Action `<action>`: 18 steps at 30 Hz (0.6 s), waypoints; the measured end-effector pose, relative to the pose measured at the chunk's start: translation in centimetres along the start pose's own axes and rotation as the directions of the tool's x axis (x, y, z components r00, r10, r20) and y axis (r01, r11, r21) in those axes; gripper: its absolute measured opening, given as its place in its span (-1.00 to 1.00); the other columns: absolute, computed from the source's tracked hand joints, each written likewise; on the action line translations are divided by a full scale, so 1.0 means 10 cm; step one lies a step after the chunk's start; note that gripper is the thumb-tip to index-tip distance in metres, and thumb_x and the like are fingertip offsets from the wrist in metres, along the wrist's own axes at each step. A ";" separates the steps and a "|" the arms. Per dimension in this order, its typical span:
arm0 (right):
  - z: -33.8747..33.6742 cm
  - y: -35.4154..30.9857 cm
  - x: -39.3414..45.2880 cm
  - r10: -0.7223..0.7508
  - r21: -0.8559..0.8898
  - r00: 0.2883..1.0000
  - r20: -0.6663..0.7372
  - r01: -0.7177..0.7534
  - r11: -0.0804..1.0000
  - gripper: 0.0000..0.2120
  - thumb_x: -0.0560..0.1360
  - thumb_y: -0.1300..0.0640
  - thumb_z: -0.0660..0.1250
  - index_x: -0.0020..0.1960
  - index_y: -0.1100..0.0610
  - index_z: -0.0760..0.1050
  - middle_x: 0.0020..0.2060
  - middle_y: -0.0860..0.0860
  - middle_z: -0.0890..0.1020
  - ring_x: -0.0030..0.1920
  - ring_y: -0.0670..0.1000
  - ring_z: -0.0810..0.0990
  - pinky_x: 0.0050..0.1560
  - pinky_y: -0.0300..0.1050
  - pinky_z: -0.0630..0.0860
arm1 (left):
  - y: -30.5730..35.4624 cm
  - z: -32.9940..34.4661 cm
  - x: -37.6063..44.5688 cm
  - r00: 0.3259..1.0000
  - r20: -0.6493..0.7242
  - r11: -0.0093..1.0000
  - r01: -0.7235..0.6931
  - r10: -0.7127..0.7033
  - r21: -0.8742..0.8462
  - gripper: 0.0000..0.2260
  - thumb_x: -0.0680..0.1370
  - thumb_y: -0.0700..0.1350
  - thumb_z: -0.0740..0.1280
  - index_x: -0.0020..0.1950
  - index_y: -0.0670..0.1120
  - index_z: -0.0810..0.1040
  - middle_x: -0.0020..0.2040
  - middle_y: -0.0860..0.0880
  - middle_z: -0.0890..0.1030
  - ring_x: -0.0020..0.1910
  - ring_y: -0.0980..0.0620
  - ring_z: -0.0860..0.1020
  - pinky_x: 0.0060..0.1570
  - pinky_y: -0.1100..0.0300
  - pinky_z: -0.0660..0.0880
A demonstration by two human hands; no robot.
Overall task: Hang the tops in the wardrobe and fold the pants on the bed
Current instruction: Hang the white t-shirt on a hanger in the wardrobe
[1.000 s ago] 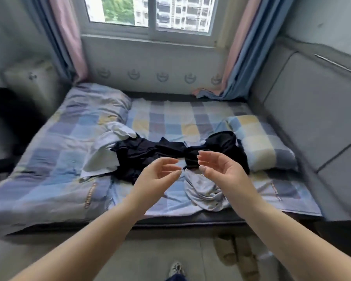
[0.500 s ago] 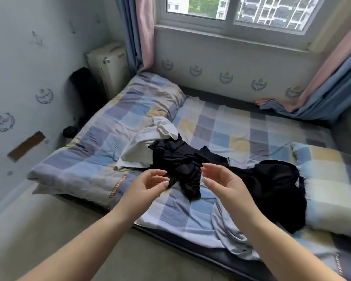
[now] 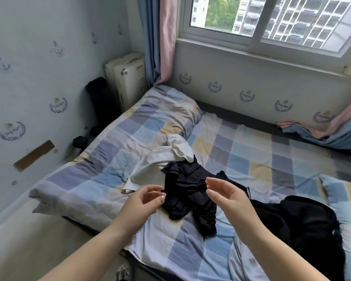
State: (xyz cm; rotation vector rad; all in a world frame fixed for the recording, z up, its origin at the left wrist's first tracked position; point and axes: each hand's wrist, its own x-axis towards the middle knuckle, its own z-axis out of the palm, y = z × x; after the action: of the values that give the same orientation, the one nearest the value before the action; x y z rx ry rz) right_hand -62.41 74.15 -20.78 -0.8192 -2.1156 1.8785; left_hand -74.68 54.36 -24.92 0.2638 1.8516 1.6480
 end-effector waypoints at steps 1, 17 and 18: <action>0.05 0.00 0.16 0.005 -0.008 1.000 -0.019 -0.005 1.000 -0.73 0.48 0.23 0.39 0.13 -0.01 0.57 0.06 -0.12 0.65 0.06 -0.23 0.60 0.04 -0.36 0.50 | 0.01 -0.08 0.18 1.000 0.005 1.000 0.005 -0.005 -0.003 -0.82 0.53 -0.22 0.38 0.09 -0.02 0.57 -0.06 0.03 0.68 -0.03 0.11 0.62 -0.10 0.23 0.52; 0.98 1.14 3.74 0.208 -0.139 0.927 -0.312 -0.261 0.955 -0.74 0.49 0.10 0.38 0.18 -0.04 0.52 -0.01 -0.20 0.59 0.00 -0.30 0.52 -0.13 -0.46 0.37 | -0.82 -1.05 4.56 0.963 -0.012 0.963 0.269 -0.269 0.007 -0.79 0.55 -0.16 0.33 0.19 -0.06 0.53 0.02 -0.02 0.62 0.03 0.03 0.55 0.05 0.09 0.42; 1.03 1.26 3.93 0.217 -0.157 0.925 -0.312 -0.276 0.948 -0.72 0.50 0.10 0.37 0.20 -0.02 0.52 0.00 -0.19 0.59 0.00 -0.29 0.53 -0.12 -0.45 0.36 | -0.93 -1.07 4.78 0.963 -0.030 0.963 0.268 -0.268 0.024 -0.79 0.54 -0.15 0.34 0.18 -0.05 0.54 0.04 -0.02 0.62 0.02 0.04 0.55 0.05 0.10 0.42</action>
State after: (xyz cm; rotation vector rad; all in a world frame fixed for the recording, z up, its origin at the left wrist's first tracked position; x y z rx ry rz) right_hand -96.57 86.29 -42.98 -1.3754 -2.1123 1.5437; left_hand -115.55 69.67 -49.00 0.0008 1.8395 1.4470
